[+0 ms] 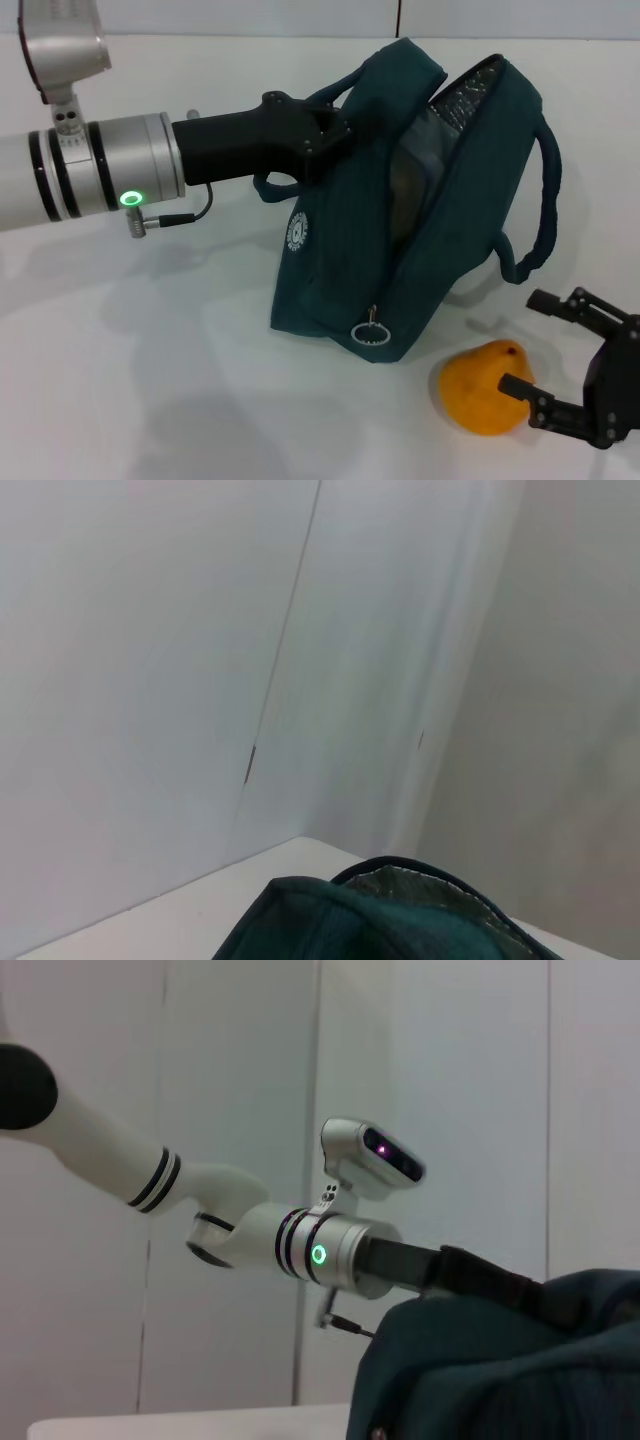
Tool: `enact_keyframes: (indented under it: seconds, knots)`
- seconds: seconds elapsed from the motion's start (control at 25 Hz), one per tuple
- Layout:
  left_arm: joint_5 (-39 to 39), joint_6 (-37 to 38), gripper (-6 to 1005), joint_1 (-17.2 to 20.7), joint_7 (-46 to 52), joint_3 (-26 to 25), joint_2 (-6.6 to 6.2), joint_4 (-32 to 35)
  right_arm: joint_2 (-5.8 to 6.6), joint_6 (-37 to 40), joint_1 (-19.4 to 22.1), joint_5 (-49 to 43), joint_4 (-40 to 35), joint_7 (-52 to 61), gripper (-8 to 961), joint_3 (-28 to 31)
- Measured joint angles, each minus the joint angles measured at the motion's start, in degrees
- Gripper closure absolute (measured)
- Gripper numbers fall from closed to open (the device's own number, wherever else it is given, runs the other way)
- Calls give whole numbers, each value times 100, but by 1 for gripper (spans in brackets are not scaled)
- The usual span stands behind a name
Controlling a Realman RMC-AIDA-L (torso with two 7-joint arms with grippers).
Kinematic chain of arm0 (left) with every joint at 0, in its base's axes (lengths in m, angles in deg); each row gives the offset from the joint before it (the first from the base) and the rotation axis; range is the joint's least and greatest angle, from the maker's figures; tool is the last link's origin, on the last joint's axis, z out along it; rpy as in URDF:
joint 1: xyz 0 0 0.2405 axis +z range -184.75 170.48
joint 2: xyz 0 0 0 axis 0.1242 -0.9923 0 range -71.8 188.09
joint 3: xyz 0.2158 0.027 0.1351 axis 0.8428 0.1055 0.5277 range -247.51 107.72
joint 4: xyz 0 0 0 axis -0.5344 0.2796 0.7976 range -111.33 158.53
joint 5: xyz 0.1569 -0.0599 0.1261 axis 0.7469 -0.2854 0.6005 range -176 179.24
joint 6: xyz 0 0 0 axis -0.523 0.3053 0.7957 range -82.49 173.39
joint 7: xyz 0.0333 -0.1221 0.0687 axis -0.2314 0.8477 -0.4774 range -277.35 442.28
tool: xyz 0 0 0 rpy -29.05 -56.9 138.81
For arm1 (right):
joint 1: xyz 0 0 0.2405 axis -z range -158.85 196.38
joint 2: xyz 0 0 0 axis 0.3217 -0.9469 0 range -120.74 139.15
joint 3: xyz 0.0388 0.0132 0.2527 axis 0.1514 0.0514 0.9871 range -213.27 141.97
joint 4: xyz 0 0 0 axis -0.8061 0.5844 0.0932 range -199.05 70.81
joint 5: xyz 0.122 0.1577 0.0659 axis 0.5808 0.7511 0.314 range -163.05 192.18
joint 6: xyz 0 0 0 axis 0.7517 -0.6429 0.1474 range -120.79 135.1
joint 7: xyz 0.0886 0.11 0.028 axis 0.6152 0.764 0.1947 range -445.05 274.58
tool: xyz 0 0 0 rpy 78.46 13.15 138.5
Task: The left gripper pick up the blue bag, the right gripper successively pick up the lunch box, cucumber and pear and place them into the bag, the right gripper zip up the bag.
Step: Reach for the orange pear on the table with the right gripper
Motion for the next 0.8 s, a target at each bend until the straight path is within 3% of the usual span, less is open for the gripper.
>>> enact_keyframes:
  seconds: [0.12, 0.44, 0.8]
  knots:
    - [-1, 0, 960, 12, -4, 0, 0, -11, -3, -40, 14, -1, 15, -15, 125, -9]
    - [4, 25, 960, 20, -6, 0, -5, -16, -17, -177, -9, -6, 160, -24, 414, -19]
    - [33, 36, 959, 31, -51, 0, -17, -17, -31, -273, -102, -6, 304, -17, 590, -23]
